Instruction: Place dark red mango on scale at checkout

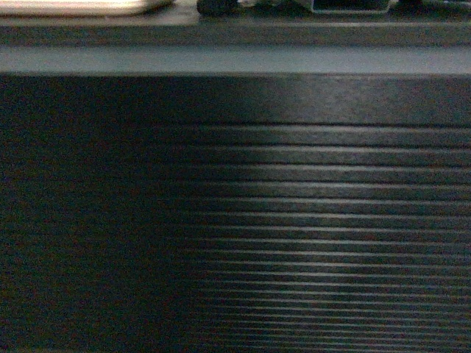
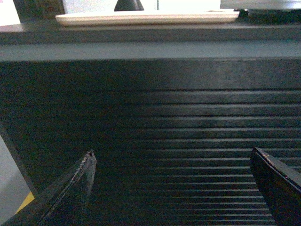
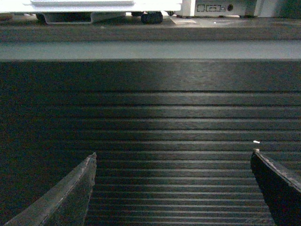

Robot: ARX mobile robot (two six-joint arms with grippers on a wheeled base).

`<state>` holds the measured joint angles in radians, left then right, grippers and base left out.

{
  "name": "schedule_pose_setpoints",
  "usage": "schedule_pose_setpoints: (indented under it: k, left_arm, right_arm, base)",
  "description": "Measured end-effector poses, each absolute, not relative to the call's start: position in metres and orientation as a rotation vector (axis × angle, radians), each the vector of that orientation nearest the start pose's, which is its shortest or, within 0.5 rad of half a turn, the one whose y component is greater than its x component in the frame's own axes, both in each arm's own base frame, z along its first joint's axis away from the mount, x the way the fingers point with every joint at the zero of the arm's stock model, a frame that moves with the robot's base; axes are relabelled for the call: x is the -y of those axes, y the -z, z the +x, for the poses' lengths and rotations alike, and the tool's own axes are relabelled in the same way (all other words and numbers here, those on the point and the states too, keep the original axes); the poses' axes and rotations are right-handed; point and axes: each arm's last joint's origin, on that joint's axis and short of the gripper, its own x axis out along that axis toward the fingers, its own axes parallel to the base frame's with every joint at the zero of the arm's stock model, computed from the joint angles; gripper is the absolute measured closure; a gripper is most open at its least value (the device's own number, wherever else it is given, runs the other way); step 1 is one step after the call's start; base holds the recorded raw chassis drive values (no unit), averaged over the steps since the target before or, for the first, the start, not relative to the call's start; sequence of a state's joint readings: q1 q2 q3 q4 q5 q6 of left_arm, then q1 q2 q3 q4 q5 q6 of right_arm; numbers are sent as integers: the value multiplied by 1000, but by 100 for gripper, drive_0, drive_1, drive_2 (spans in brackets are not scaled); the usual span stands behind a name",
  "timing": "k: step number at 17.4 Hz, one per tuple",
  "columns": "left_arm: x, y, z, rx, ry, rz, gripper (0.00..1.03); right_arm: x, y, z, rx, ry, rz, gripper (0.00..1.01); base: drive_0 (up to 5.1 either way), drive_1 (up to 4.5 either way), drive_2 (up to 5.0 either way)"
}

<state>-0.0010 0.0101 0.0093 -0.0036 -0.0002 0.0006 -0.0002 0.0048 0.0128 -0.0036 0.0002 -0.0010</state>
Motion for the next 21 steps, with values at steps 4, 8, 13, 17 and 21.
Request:
schedule_pose_setpoints:
  k: [4,8,13,17,21]
  left_arm:
    - [0,-166,98,-4,1,1,5]
    - [0,-165,98,-5,1,1,5]
    - [0,-166,98,-4,1,1,5]
    - [0,-166,98,-4,1,1,5]
    - [0,-166,98,-4,1,1,5]
  right_arm:
    - [0,-167,97,5,1,0,3]
    - [0,-167,97,2,0,-1,3]
    - [0,-167,97,3,0,-1,3]
    - [0,-167,97,3,0,-1,3]
    - [0,-167,97,3,0,-1,3]
  base:
    - [0,0,0]
    - [0,0,0]
    - [0,0,0]
    - [0,0,0]
    - [0,0,0]
